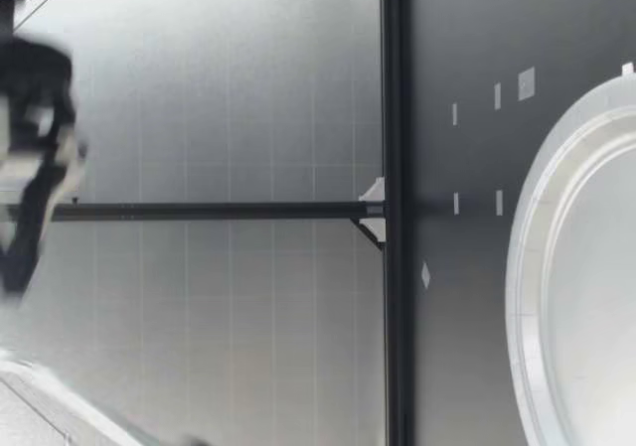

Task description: Pick up the fork and place it on the plate.

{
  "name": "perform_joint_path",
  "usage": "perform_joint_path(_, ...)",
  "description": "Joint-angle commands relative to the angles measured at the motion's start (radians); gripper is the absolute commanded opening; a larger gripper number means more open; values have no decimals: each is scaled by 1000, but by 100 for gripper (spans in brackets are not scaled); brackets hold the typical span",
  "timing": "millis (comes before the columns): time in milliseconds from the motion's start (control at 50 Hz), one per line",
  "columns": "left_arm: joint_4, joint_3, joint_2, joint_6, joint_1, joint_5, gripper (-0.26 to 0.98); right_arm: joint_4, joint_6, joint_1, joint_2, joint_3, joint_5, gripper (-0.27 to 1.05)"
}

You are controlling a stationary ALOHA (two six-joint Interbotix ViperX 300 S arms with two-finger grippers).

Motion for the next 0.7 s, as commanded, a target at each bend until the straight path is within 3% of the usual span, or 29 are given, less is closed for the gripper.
perform_joint_path(0, -20, 37, -60, -103, -2, 351, 4, 71, 38, -17, -163, 121, 115, 79)
perform_joint_path(100, -51, 121, -63, -207, -15, 506, 4, 141, 78, -15, -255, 227, 132, 79)
perform_joint_path(300, -63, 262, -41, -364, -117, 445, 4, 169, 94, -15, -336, 330, 77, 79)
perform_joint_path(460, -43, 275, 3, -371, -138, 334, 4, 169, 95, -15, -278, 328, 57, 79)
perform_joint_path(680, -32, 265, 141, -364, -138, 330, 4, 175, 107, -15, -202, 328, -32, 79)
